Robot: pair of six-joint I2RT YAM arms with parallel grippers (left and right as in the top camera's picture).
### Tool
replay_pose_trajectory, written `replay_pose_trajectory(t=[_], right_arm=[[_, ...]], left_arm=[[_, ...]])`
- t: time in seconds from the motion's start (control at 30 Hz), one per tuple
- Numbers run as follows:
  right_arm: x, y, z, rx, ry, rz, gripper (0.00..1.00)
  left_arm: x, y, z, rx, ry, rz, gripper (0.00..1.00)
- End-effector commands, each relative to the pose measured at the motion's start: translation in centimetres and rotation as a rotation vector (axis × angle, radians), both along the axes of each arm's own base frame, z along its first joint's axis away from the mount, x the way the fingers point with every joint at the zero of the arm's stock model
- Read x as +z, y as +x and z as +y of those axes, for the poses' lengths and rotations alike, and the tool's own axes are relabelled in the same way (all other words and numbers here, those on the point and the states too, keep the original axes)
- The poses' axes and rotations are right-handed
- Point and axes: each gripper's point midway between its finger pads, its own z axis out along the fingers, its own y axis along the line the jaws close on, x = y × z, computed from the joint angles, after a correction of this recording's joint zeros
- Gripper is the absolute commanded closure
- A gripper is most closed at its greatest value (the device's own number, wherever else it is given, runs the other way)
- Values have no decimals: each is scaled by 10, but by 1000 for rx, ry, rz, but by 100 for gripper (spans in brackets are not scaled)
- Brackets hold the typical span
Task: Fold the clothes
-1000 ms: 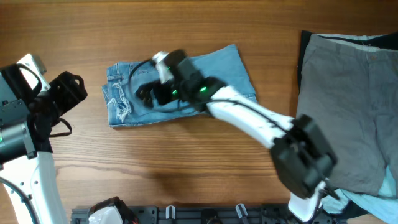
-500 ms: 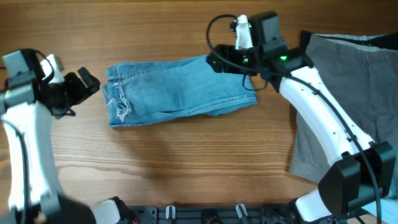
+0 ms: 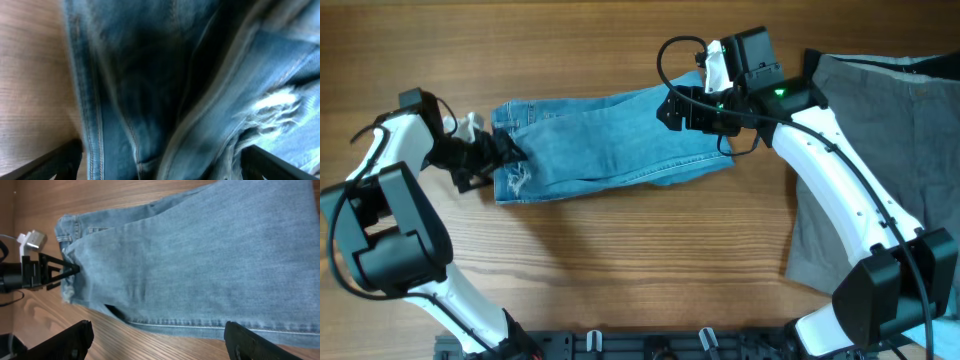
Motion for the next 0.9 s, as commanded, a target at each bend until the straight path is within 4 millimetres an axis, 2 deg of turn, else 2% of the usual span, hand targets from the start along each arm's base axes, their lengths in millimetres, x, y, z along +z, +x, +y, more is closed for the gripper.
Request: replay_pose_trajectory(t=[0.0, 0.07, 0.1, 0.13, 0.17, 0.27, 0.37, 0.57, 0.6, 0.73, 0.8, 0.87], right_arm=[[9, 4, -6, -9, -33, -49, 10], [9, 4, -6, -7, -34, -48, 10], [8, 3, -6, -6, -35, -47, 10], [8, 3, -7, -6, -38, -43, 10], [7, 3, -8, -10, -45, -41, 10], [2, 3, -16, -35, -93, -36, 10], [-3, 0, -24, -51, -132, -17, 10], [-9, -5, -31, -63, -170, 8, 10], [-9, -5, -31, -63, -170, 8, 10], [-9, -5, -31, -64, -169, 8, 10], [-11, -4, -31, -64, -171, 12, 10], [-14, -4, -31, -63, -174, 21, 10]], left_arm=[[-32, -10, -26, -150, -48, 36, 6], [-38, -11, -32, -167, -53, 51, 26], [-40, -12, -36, -177, -55, 58, 43], [-42, -14, -37, -186, -43, 68, 72], [-44, -15, -36, -178, -20, 87, 95], [-44, -21, -23, -80, 59, 174, 96], [-25, -26, -12, -35, 92, 228, 96], [72, -23, 21, -15, 221, 259, 96], [104, -16, 24, -16, 254, 219, 96], [158, 2, 7, -55, 291, 87, 96], [175, 14, -15, -96, 306, 16, 96], [179, 22, -37, -141, 311, -29, 96]])
